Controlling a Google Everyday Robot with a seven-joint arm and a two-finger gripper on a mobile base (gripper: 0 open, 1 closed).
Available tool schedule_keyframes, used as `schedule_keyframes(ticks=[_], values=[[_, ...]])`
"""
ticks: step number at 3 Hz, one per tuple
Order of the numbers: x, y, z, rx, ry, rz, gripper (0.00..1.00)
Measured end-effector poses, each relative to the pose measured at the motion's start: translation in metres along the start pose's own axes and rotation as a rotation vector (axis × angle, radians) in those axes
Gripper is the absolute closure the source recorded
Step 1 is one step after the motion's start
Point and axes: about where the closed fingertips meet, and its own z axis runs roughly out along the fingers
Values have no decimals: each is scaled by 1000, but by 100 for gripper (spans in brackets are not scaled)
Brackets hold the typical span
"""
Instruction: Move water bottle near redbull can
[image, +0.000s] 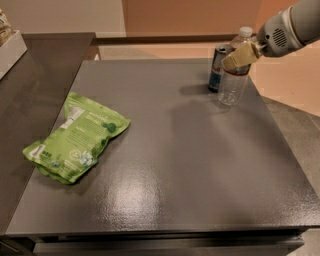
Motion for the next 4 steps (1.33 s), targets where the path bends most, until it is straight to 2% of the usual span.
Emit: schedule_keyframes(ticks=[1,2,4], values=[[6,-8,4,-6,-13,23,100],[12,-13,8,-10,-22,35,83],[20,-16,12,-7,-36,31,36]])
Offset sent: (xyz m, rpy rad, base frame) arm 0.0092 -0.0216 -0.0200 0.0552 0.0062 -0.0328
